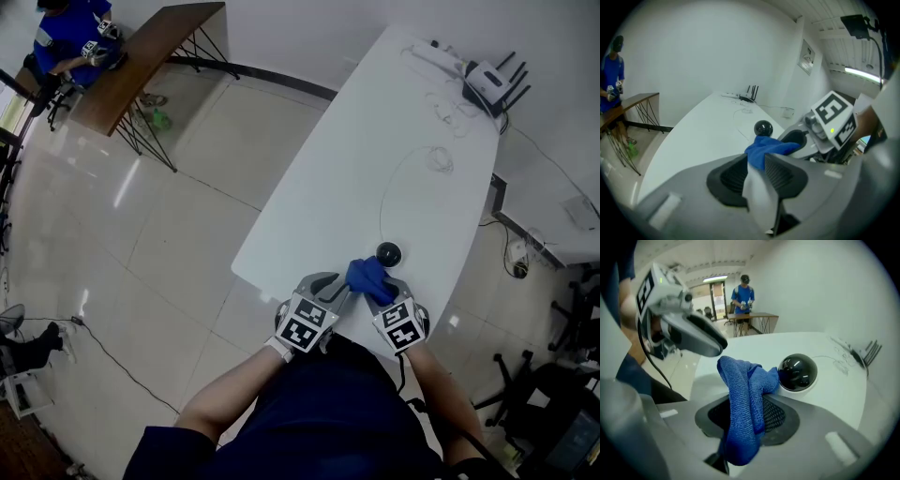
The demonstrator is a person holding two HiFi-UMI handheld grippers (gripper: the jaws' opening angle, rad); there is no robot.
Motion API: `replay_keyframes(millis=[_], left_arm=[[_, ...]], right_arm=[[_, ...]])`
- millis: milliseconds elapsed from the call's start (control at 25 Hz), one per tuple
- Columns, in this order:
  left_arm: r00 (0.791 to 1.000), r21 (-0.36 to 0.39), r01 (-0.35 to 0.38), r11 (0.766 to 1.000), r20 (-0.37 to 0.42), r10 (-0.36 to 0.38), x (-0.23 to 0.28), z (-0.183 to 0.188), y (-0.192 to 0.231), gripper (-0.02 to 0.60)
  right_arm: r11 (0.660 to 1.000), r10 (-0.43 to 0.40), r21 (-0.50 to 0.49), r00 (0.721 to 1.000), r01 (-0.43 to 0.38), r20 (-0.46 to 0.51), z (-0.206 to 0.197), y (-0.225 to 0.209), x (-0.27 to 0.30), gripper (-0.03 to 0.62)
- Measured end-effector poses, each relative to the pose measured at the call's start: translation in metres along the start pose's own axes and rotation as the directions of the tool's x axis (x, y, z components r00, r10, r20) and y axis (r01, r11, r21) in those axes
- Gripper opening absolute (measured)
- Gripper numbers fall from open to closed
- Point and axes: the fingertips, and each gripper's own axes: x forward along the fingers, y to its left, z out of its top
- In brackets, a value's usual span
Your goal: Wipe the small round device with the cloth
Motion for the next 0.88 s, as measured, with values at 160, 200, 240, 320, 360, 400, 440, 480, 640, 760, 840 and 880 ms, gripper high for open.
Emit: replay_keyframes(millis=[160, 200, 240, 320, 360, 400, 440, 480, 640, 760, 840, 880], left_arm=[[1.000, -0.019, -0.002, 1.000, 0.029, 0.003, -0.011, 0.002, 0.000, 0.113], [1.000, -0.024, -0.003, 1.000, 0.031, 0.003, -0.013, 0.001, 0.000, 0.112], [0.999, -0.029, -0.002, 1.000, 0.032, 0.003, -0.015, -0.001, -0.001, 0.113], [0.999, -0.032, 0.002, 1.000, 0.035, -0.001, -0.020, -0.004, 0.000, 0.113], [0.999, -0.030, 0.003, 1.000, 0.037, -0.002, -0.022, -0.004, 0.001, 0.112], [0.999, -0.030, 0.004, 1.000, 0.039, -0.003, -0.024, -0.005, 0.002, 0.112], [0.999, -0.030, 0.005, 1.000, 0.040, -0.004, -0.025, -0.006, 0.003, 0.112], [0.999, -0.032, 0.006, 0.999, 0.041, -0.005, -0.027, -0.007, 0.004, 0.112], [0.999, -0.040, 0.012, 0.999, 0.042, -0.010, -0.031, -0.009, 0.009, 0.112], [0.999, -0.041, 0.014, 0.999, 0.044, -0.012, -0.036, -0.008, 0.016, 0.112], [0.999, -0.044, 0.015, 0.999, 0.046, -0.013, -0.039, -0.010, 0.022, 0.112], [0.999, -0.046, 0.014, 0.999, 0.046, -0.012, -0.041, -0.012, 0.025, 0.112]], right_arm=[[0.914, 0.047, 0.378, 0.963, -0.148, 0.264, 0.022, -0.006, -0.040, 0.143], [0.884, 0.000, 0.445, 0.952, -0.144, 0.307, 0.027, -0.016, -0.052, 0.143], [0.857, -0.066, 0.501, 0.941, -0.117, 0.333, 0.030, -0.028, -0.064, 0.144], [0.815, -0.216, 0.579, 0.916, -0.022, 0.339, 0.034, -0.055, -0.088, 0.144], [0.798, -0.286, 0.601, 0.901, 0.036, 0.326, 0.035, -0.067, -0.099, 0.144], [0.785, -0.347, 0.611, 0.886, 0.096, 0.307, 0.037, -0.078, -0.109, 0.144], [0.778, -0.399, 0.610, 0.871, 0.154, 0.289, 0.039, -0.086, -0.117, 0.144], [0.776, -0.437, 0.597, 0.857, 0.205, 0.273, 0.042, -0.092, -0.122, 0.144], [0.812, -0.461, 0.499, 0.857, 0.303, 0.229, 0.055, -0.090, -0.105, 0.144], [0.842, -0.429, 0.441, 0.882, 0.311, 0.197, 0.064, -0.075, -0.075, 0.144], [0.855, -0.416, 0.410, 0.892, 0.317, 0.178, 0.066, -0.063, -0.058, 0.144], [0.862, -0.412, 0.391, 0.895, 0.322, 0.171, 0.068, -0.056, -0.051, 0.144]])
